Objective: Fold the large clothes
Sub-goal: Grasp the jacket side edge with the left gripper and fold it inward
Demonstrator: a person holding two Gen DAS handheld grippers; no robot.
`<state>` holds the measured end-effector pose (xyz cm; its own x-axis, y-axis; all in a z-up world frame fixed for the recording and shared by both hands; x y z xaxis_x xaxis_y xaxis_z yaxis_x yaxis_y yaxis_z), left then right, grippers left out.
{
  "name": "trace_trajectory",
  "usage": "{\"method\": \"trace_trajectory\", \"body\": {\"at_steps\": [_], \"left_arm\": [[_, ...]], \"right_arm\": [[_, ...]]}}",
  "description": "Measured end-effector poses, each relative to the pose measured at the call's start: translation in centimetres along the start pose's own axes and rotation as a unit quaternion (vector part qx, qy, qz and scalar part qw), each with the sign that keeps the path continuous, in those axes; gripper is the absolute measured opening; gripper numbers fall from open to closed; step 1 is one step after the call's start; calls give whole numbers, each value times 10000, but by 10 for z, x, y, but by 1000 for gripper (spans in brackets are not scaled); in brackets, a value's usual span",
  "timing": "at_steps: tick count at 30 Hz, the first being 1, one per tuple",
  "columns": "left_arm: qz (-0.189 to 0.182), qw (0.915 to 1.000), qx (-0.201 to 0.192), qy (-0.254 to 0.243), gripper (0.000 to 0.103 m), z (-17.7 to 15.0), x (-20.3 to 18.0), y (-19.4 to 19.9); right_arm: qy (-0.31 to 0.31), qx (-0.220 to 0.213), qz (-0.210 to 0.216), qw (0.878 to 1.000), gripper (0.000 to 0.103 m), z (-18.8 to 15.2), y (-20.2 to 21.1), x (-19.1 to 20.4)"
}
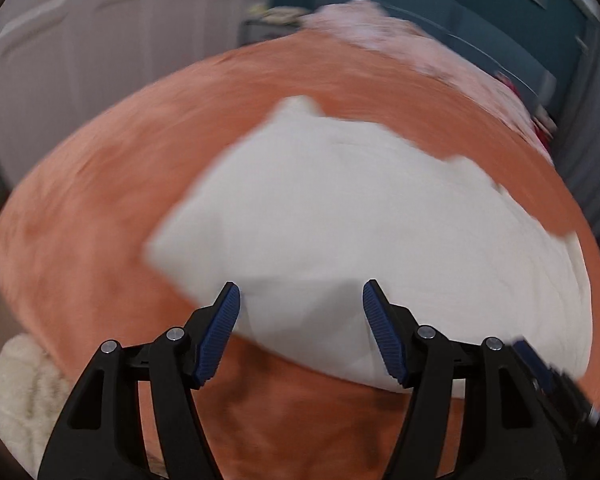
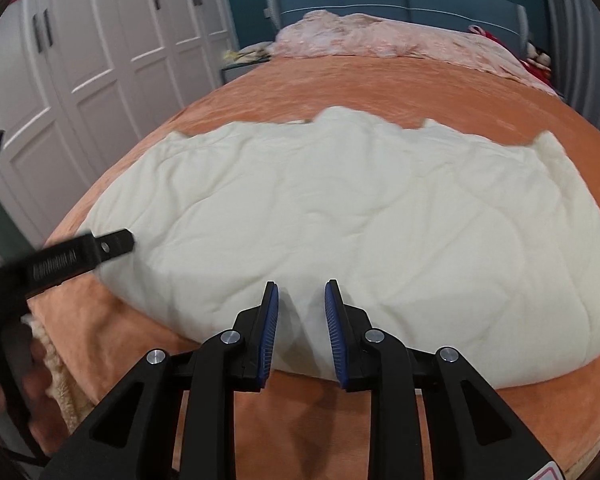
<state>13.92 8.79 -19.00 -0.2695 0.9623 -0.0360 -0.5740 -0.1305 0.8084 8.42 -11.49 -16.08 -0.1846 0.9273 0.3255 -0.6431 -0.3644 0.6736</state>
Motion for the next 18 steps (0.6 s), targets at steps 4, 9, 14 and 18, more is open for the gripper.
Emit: {"method": "trace_trajectory", "body": {"at_steps": [4,9,14,18], "left_arm": [[-210,9939,572,921,75,8,46,-30],[-805,9824,880,1441,96,12,52,-57],[-965,9829,883,1295,93,17,28,-56],[-1173,9798,1003,1275,54,25,14,-53]], "right_arm": [[29,185,17,9998,24,-3,-18,10],[92,306,-96,9994,24,-10,-31,8],[195,306,-165,9992,24,-11,-34,9],[185,261,-141,9994,23,-8,-27,11]]}}
Point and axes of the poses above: each gripper's, at about its wrist camera, not at the fingertips, and y roughly against the way its jaws point, x to its left, z to its top, the point moved 6 cm from there along -y, roughly the way its jaws point, and after that the axes turned 14 degrees about z, right-handed, at the moved point
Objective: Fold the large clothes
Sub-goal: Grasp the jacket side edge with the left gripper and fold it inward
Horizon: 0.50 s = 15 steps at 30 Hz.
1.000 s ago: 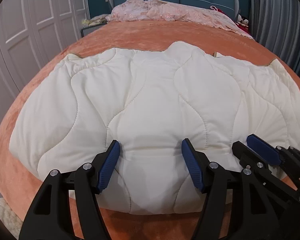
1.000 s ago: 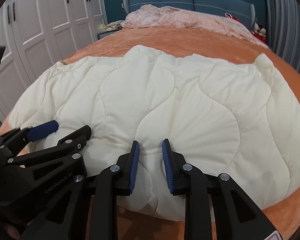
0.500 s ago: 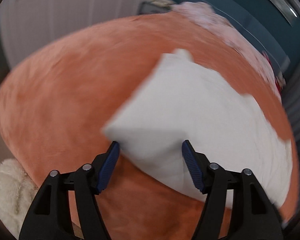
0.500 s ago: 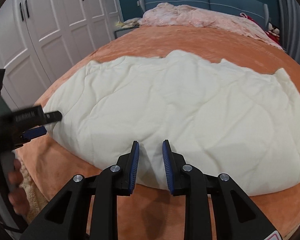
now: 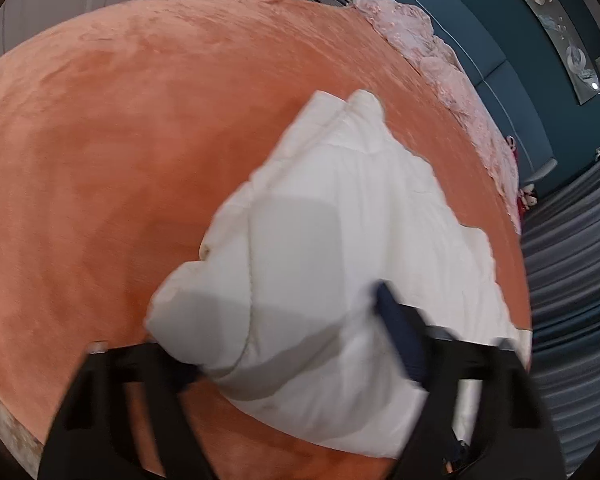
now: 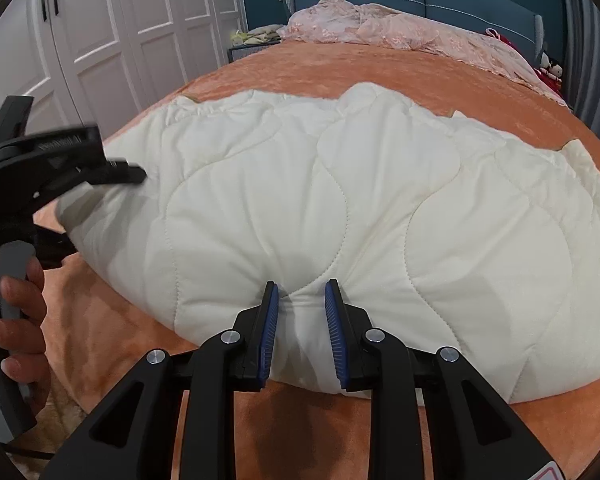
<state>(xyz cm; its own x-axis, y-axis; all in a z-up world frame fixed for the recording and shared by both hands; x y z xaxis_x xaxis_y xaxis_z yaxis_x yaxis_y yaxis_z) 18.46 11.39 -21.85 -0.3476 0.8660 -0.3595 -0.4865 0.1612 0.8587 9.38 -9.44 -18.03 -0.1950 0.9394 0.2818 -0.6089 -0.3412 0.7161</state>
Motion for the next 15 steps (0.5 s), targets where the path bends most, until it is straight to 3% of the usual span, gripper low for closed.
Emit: {"method": "trace_trajectory", "body": {"at_steps": [1,4,10,15], "left_arm": [[-25,10000,-7,-19,42,1,-2,3],[-108,9995,-199,-213,22,7,-10,24],[-467,9965,-561,-416,17,24,-23,74],[-392,9930,-1015,-464,16,41,-7,118]], "right_arm": [[-47,-51,18,10000,22,1,6,0],[-127,-206,-2,9997,20,3,21,0],[-330,-305,-140,9989,18,4,40,-14],[-147,-174,278,9994,16,3,30,16]]}}
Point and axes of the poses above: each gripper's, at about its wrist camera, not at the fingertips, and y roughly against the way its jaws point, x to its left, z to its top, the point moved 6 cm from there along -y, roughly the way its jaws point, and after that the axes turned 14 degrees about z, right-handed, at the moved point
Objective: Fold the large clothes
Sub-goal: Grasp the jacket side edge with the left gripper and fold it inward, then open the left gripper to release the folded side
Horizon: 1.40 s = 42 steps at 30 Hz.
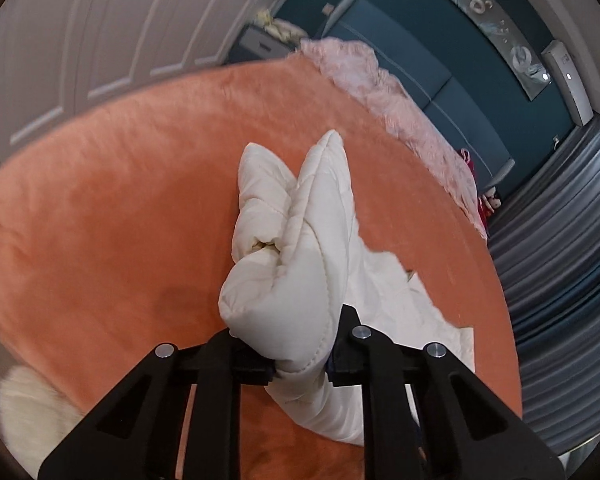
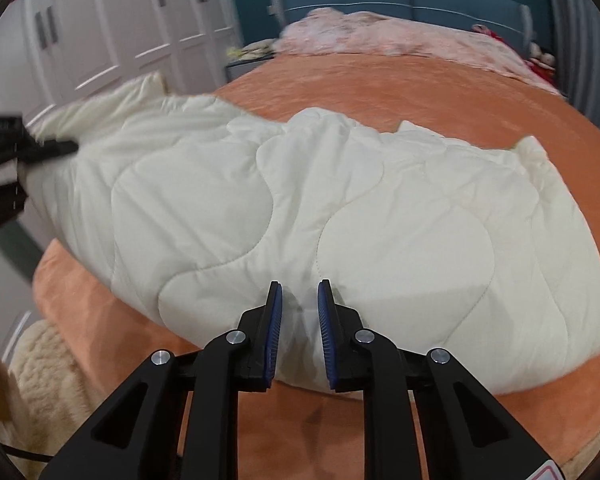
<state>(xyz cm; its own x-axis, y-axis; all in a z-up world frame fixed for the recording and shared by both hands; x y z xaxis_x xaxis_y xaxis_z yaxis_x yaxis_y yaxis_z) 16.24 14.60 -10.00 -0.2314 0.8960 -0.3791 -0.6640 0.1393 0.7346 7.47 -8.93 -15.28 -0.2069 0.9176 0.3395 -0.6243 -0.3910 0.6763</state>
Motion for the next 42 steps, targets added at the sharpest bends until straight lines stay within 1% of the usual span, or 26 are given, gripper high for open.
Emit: {"method": "trace_trajectory", "body": {"at_steps": [3,6,8,10,13,16,17,19,21,24,25,29,33,36,42], "left_arm": [[156,9996,-224,-12,16,13,13,20],[404,9982,-408,-146,16,24,21,30],[501,9976,-402,-276,16,24,23,31],[579,9967,-381,-426,16,20,21,30],[667,9941,-435,-739,16,12,3,31],[575,9911,-477,-1099,16,7,-21,36],[523,9894,-496,-1262,16,5,-35,39],[440,9868,-503,-1473,16,2,-50,41],[334,9838,-465,-1696,16,-3,-74,43],[230,9788,-420,-1992,15,-14,-105,43],[206,9773,-406,-2067,15,-16,-110,42],[109,9692,-334,-2439,15,-37,-147,42],[28,9599,-203,-2797,15,-64,-180,38],[10,9519,-92,-3062,15,-87,-200,32],[-25,9347,281,-3543,15,-140,-221,16]], "right_arm": [[254,108,254,9993,16,-3,-13,30],[463,50,408,9981,13,-3,-14,53],[525,80,403,9978,12,-3,-13,57],[498,204,387,9978,9,-8,-17,54],[409,413,449,9973,9,-14,-32,51],[630,478,408,9960,9,-17,-41,57],[639,457,417,9960,9,-16,-38,58],[563,348,579,9961,9,-10,-25,59],[613,194,588,9962,8,-6,-8,59],[796,-81,434,9958,9,1,28,52],[778,-159,378,9961,9,2,43,44],[480,-342,178,9981,9,2,82,13],[250,-468,-48,9986,9,-3,111,-12],[139,-533,-173,9983,9,-9,125,-25],[-11,-595,-413,9974,9,-27,147,-45]]}}
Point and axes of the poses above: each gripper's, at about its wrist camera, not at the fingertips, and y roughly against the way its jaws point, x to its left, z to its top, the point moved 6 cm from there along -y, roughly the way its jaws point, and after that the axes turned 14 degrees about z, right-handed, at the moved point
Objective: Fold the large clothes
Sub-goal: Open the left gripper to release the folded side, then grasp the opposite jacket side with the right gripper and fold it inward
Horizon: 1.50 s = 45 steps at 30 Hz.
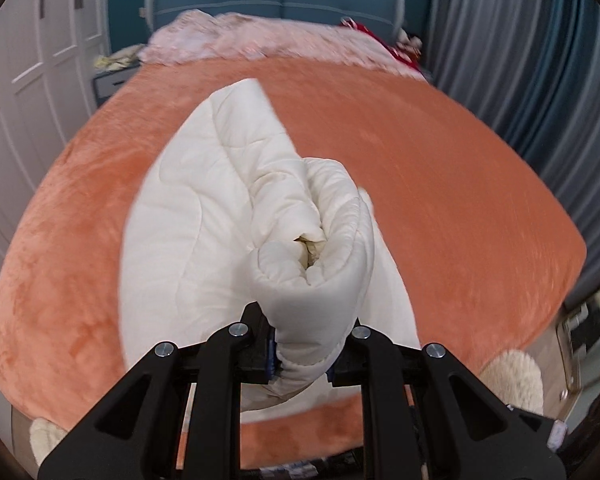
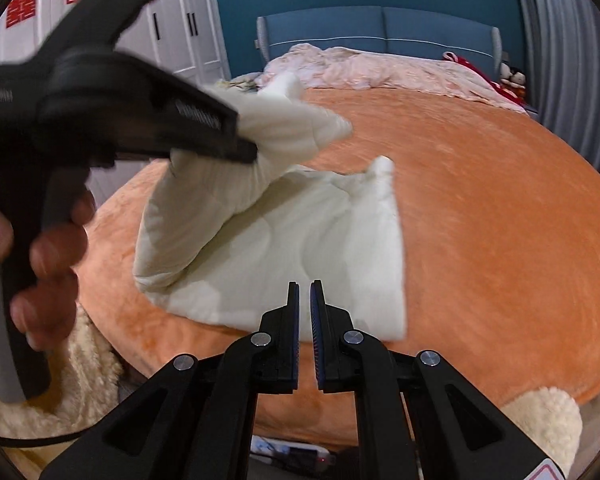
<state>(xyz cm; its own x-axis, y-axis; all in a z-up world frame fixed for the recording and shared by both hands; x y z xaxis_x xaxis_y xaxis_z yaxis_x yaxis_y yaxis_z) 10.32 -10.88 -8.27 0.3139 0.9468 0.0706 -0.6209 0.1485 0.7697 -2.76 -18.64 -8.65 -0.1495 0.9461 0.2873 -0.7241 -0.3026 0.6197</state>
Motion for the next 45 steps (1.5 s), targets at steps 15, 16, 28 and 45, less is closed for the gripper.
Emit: {"method": "trace_trajectory", "body": {"at_steps": [15,16,28,45], "left_arm": [[-524,9970,-246,513,90,-25,27,26],[-464,9969,-274,579,91,-25,37,29],[366,9920,807,894,92,-102,126,-18],[487,9903,1109,682,50,-125,132,-66]], "right_arm": [[-398,-436,-171,9981,37,5,27,-27],[-383,-472,-123,9981,40,8,28,-26],[275,-390,212,9986,57,61,-6,27],[-165,489,83,9986,14,69,-69,10]]}}
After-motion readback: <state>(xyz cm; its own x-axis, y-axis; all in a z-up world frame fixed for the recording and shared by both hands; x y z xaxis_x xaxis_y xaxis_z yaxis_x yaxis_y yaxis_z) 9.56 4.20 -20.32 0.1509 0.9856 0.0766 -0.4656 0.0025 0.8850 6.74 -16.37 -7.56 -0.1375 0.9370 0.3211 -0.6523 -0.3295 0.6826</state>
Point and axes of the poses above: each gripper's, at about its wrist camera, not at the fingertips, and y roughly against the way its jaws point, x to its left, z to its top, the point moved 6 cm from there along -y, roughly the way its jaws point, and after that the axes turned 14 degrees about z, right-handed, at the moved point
